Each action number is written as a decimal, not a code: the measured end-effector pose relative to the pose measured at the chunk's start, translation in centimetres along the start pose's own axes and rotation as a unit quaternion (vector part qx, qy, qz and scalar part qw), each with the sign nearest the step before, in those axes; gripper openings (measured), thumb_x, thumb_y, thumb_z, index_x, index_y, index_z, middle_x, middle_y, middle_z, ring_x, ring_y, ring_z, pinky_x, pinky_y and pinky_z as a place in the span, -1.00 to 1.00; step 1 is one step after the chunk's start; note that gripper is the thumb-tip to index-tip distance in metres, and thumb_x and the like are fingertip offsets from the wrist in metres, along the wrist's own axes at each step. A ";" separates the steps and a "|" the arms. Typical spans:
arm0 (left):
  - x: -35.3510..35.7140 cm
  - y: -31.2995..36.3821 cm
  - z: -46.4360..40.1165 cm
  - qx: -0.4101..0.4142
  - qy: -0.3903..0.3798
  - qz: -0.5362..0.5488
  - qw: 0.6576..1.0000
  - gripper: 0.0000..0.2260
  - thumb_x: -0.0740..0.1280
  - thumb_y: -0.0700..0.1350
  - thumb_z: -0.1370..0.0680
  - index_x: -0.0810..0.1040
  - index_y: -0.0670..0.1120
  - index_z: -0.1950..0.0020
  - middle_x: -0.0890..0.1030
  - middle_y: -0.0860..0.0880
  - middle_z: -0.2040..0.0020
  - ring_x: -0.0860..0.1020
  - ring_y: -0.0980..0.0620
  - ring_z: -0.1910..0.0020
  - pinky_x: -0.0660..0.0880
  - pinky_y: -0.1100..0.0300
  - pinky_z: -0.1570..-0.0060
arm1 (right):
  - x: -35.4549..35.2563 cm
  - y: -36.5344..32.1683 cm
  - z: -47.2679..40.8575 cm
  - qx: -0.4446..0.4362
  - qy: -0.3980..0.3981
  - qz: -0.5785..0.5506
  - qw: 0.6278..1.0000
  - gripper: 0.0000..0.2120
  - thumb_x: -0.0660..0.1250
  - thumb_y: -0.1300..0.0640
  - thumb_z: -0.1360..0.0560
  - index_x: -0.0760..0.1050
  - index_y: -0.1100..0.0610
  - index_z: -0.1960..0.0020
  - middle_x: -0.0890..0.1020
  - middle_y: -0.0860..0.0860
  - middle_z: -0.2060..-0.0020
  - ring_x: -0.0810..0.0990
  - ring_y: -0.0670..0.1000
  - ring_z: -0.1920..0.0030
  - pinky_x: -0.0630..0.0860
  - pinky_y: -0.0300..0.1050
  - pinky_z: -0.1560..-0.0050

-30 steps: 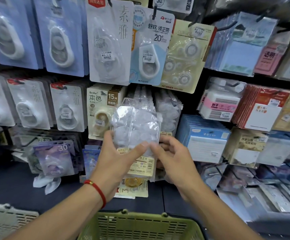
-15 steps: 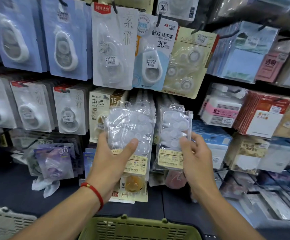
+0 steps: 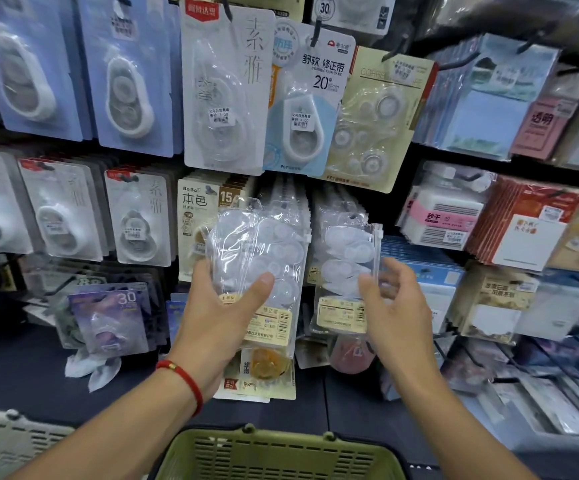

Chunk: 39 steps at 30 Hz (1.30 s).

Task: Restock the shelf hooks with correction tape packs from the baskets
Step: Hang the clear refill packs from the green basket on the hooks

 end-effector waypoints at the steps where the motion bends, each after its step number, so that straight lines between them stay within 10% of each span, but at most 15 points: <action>1: 0.1 0.0 0.1 0.001 -0.007 -0.006 1.000 -0.30 0.62 0.23 -0.30 0.43 0.21 -0.37 0.68 0.16 -0.23 0.66 0.02 -0.24 0.58 -0.15 -0.26 | -0.2 -0.1 0.0 -0.024 0.009 0.061 0.998 -0.59 0.34 -0.11 -0.62 0.42 -0.09 -0.44 0.54 -0.20 -0.25 0.56 -0.15 -0.17 0.54 -0.08 -0.20; 9: 1.0 -0.6 0.8 -0.014 -0.039 -0.031 0.999 -0.38 0.70 0.10 -0.28 0.50 0.10 -0.24 0.75 0.05 -0.09 0.74 -0.01 -0.06 0.67 -0.06 -0.05 | 2.3 -0.1 2.2 -0.047 -0.233 0.015 0.971 -0.85 0.36 -0.18 -0.62 0.63 -0.15 -0.03 0.71 -0.27 0.14 0.65 -0.25 0.19 0.47 -0.41 0.29; 19: 0.0 -0.7 0.0 -0.013 -0.007 -0.061 0.998 -0.39 0.55 0.25 -0.29 0.49 0.18 -0.29 0.71 0.22 -0.13 0.66 0.22 -0.13 0.55 0.15 -0.18 | 0.7 -0.1 0.9 0.049 -0.065 -0.142 0.986 -0.70 0.27 -0.16 -0.61 0.45 0.09 -0.01 0.55 0.33 0.11 0.52 0.26 0.17 0.52 0.26 0.11; 22: -0.1 -0.6 0.0 -0.016 -0.002 -0.064 0.998 -0.36 0.55 0.25 -0.29 0.48 0.14 -0.33 0.70 0.17 -0.18 0.65 0.14 -0.20 0.54 0.07 -0.27 | 0.3 0.0 0.4 0.041 -0.065 -0.126 0.989 -0.77 0.26 -0.14 -0.68 0.50 -0.01 0.02 0.51 0.15 0.21 0.43 0.12 0.23 0.34 -0.02 0.22; 30: 0.1 -0.5 0.3 -0.014 -0.004 -0.076 0.997 -0.43 0.54 0.24 -0.32 0.48 0.18 -0.28 0.70 0.25 -0.10 0.66 0.28 -0.08 0.53 0.18 -0.12 | 0.1 0.0 -0.1 0.047 -0.062 -0.133 0.988 -0.80 0.27 -0.14 -0.68 0.60 -0.08 -0.14 0.74 -0.02 -0.03 0.71 0.08 -0.07 0.59 0.09 -0.09; 34: 0.1 -0.6 0.3 -0.007 -0.013 -0.085 0.996 -0.63 0.57 0.07 -0.47 0.50 0.17 -0.20 0.71 0.28 -0.01 0.67 0.32 0.04 0.58 0.32 0.11 | -0.5 -0.2 -0.2 -0.044 -0.005 0.062 0.997 -0.72 0.28 -0.03 -0.66 0.47 -0.09 -0.36 0.57 -0.18 -0.17 0.55 -0.15 -0.16 0.47 -0.16 -0.13; 39: 0.7 -0.6 0.7 -0.059 -0.083 -0.083 0.991 -0.74 0.41 -0.02 -0.41 0.57 0.30 -0.01 0.75 0.06 -0.01 0.73 0.02 0.03 0.68 0.00 0.02 | 1.0 -0.5 1.3 -0.046 -0.173 0.050 0.983 -0.83 0.35 -0.11 -0.64 0.66 -0.09 -0.13 0.70 -0.23 0.00 0.63 -0.27 -0.01 0.49 -0.28 -0.02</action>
Point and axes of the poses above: each hand's wrist, its own z-axis away from the middle knuckle, its own x-axis out of the palm, y = z × x, the point moved 1 cm from there along -z, towards the middle knuckle
